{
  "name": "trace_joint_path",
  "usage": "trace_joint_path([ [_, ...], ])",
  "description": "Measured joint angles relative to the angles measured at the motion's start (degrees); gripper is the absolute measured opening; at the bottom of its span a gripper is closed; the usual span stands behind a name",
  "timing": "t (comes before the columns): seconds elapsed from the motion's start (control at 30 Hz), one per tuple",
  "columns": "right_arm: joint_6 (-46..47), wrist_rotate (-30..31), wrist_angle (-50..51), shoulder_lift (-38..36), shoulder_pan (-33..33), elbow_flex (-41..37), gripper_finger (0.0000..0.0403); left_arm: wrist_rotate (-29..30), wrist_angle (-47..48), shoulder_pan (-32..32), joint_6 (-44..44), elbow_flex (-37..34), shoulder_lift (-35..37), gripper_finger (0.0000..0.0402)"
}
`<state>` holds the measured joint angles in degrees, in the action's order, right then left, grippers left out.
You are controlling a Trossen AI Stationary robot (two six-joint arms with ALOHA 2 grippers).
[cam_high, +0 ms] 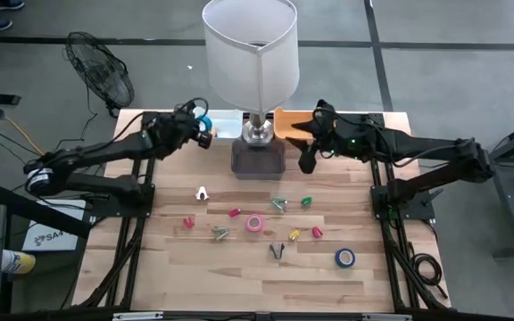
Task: Pick and place Stapler, Stapler remover, tape
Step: Put the light blue tape into the white bin
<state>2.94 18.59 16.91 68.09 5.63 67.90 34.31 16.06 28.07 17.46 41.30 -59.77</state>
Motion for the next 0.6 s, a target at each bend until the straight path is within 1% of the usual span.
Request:
trace_joint_path([
  [0.1,-0.2,4.9,0.8,-0.4,0.0,0.0,0.0185,-6.4,-2.4,5.8,-4.0,0.0,-3.4,0.0033],
  [0.2,0.3,10.0,0.9,-0.4,0.0,0.0,0.0184,-14.2,-7.9,10.9,-8.1,0.0,-7.3,0.0033],
  [0.27,1.5,12.3,1.0,-0.4,0.0,0.0,0.0184,-17.9,-12.4,14.0,-10.8,0.1,-10.0,0.0033],
  [0.3,1.6,13.2,1.2,-0.4,0.0,0.0,0.0184,-19.2,-13.1,15.3,-11.7,0.4,-11.4,0.0033],
  [0.4,1.8,15.9,1.5,-0.4,0.0,0.0,0.0185,-23.9,-13.3,19.1,-15.2,3.4,-16.2,0.0033],
  [0.5,4.0,17.8,2.3,-0.4,0.3,0.0,0.0184,-29.2,-13.0,21.6,-19.3,7.7,-21.0,0.0033],
  [0.6,5.9,18.3,3.1,-0.4,0.7,0.0,0.0185,-31.1,-10.3,22.3,-23.2,12.5,-25.4,0.0033],
])
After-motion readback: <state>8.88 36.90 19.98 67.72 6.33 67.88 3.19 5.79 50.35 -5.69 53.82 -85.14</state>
